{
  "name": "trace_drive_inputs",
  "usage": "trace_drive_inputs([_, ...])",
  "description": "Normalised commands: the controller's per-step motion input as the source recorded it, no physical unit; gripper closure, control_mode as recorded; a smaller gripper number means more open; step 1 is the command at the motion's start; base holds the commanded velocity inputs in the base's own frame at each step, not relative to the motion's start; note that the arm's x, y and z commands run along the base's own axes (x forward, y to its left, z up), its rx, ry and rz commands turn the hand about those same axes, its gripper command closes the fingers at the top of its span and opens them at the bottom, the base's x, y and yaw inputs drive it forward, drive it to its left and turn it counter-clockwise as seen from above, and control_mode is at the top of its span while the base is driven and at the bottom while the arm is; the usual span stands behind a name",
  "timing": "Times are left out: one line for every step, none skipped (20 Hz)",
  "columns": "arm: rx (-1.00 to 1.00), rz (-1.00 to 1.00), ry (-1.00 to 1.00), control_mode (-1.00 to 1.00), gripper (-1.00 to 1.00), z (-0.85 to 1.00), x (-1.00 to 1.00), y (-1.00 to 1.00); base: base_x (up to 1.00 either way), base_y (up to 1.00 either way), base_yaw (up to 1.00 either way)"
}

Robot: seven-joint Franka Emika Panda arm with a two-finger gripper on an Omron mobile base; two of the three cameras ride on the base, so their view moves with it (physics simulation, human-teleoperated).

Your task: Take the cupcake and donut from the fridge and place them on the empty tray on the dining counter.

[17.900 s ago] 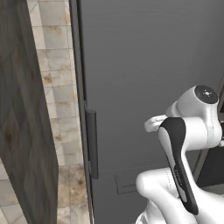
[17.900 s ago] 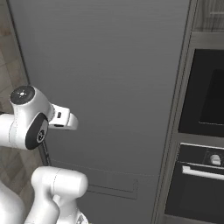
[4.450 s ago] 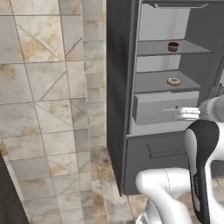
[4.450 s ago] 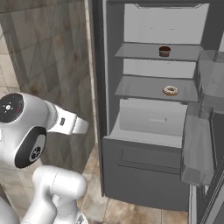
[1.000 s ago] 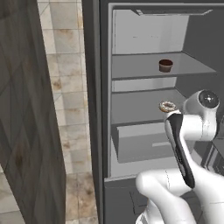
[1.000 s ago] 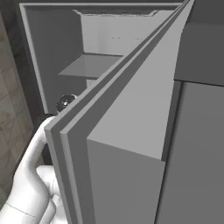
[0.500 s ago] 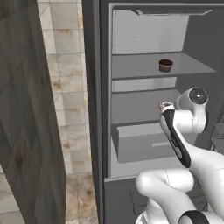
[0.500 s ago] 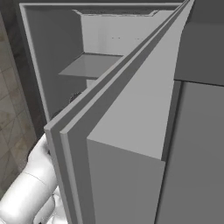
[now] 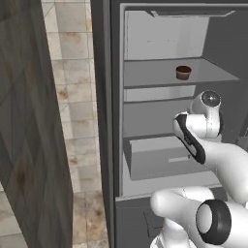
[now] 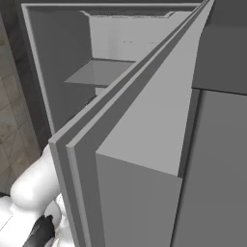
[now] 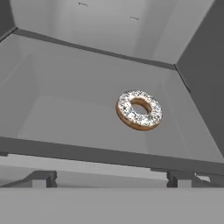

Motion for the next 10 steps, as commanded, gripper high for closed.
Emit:
trace_drive_inputs([0.0, 0.0, 0.0, -1.0, -1.0, -0.28, 0.33, -0.12, 0.0, 0.0, 0.0])
trace_drive_inputs([0.0, 0.0, 0.0, -1.0, -1.0, -0.27, 0.34, -0.14, 0.0, 0.0, 0.0])
trace_drive_inputs([0.0, 0.0, 0.0, -1.0, -1.0, -0.27, 0.31, -0.14, 0.0, 0.0, 0.0])
trace_drive_inputs([0.0, 0.0, 0.0, -1.0, -1.0, -0.28, 0.27, -0.14, 0.0, 0.0, 0.0])
trace_drive_inputs([0.0, 0.0, 0.0, -1.0, -1.0, -0.3, 0.27, -0.18, 0.0, 0.0, 0.0])
trace_drive_inputs([0.0, 0.0, 0.0, -1.0, -1.0, -0.33, 0.27, -0.21, 0.0, 0.0, 0.0])
trace_drive_inputs([0.0, 0.0, 0.0, -1.0, -1.0, -0.38, 0.24, -0.24, 0.0, 0.0, 0.0])
trace_drive_inputs([0.0, 0.0, 0.0, -1.0, -1.0, -0.34, 0.23, -0.26, 0.0, 0.0, 0.0])
trace_drive_inputs([0.0, 0.0, 0.0, -1.0, -1.0, -0.24, 0.24, -0.25, 0.0, 0.0, 0.0])
trace_drive_inputs([0.0, 0.0, 0.0, -1.0, -1.0, -0.14, 0.29, -0.22, 0.0, 0.0, 0.0])
